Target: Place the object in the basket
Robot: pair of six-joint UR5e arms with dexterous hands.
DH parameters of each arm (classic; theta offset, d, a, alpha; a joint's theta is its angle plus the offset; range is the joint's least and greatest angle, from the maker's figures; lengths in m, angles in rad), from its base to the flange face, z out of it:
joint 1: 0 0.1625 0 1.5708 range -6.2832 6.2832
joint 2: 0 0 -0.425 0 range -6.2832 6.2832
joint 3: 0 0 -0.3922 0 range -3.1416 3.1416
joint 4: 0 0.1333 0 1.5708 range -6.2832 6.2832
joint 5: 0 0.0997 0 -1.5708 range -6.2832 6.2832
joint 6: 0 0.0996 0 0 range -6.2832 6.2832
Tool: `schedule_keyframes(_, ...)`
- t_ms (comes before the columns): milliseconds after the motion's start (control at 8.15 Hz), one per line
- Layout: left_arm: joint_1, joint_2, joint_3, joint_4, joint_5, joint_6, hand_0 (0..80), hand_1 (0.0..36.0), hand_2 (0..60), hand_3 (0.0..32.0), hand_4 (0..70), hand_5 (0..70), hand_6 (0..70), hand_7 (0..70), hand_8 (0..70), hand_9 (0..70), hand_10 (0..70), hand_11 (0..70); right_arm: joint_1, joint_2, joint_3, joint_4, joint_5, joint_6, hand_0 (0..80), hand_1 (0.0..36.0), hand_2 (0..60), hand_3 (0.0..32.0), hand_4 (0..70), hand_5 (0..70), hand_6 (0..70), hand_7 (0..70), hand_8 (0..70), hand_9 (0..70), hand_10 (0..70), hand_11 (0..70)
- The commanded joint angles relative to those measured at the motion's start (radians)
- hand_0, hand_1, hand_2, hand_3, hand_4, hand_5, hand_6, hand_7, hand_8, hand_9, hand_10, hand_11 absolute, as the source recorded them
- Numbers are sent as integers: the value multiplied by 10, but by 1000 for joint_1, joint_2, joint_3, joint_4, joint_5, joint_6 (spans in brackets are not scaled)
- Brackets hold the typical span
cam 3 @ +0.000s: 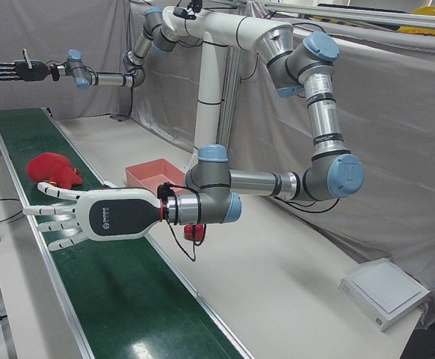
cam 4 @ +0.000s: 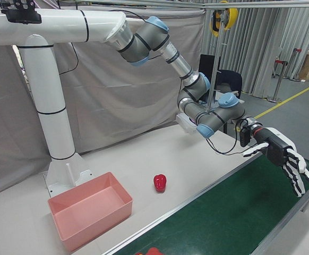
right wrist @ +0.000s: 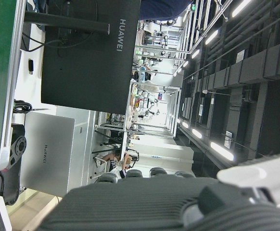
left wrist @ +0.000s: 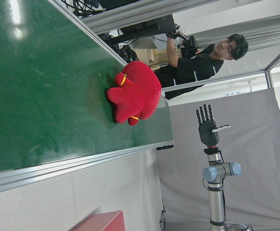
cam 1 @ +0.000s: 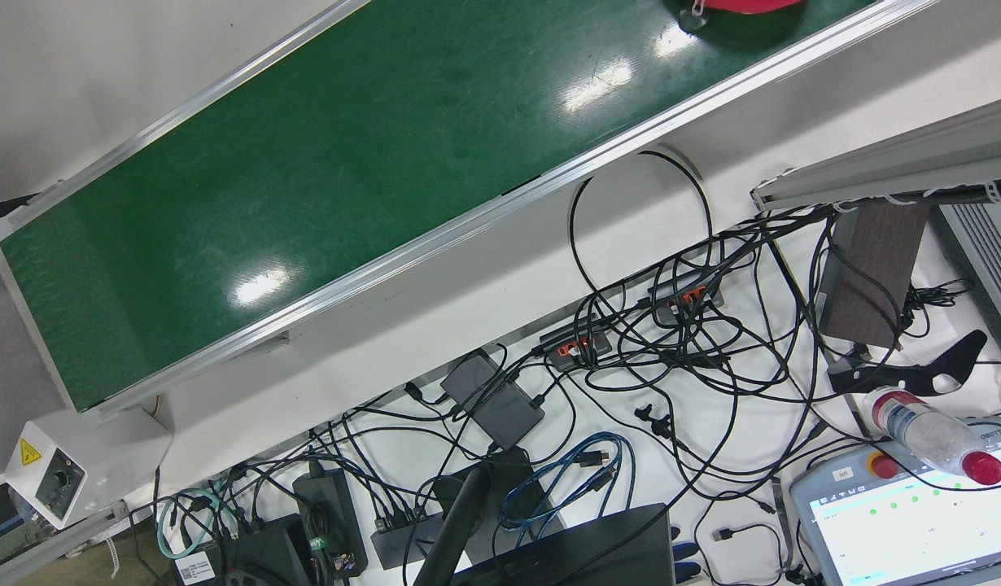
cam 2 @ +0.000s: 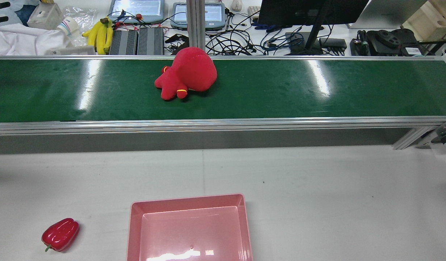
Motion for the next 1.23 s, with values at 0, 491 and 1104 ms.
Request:
schedule_keyframes(0,2,2,0,0,0,3,590,170,0,186,66,269,35,89,134,135,53,98,0,0,0,0,0,0,0,0,0,0,0,0,0,0,0,0,0,0)
schedule_keyframes(491,3,3,0,0,0,15,560,130,0,180,56,243,41,75,150,128,9,32,0,0,0,0,0,0,0,0,0,0,0,0,0,0,0,0,0,0)
schedule_keyframes(1104,9,-3,-6,0,-2,38,569,151,0,228,10,269,35,83,144,135,28,61,0,0,0,0,0,0,0,0,0,0,0,0,0,0,0,0,0,0)
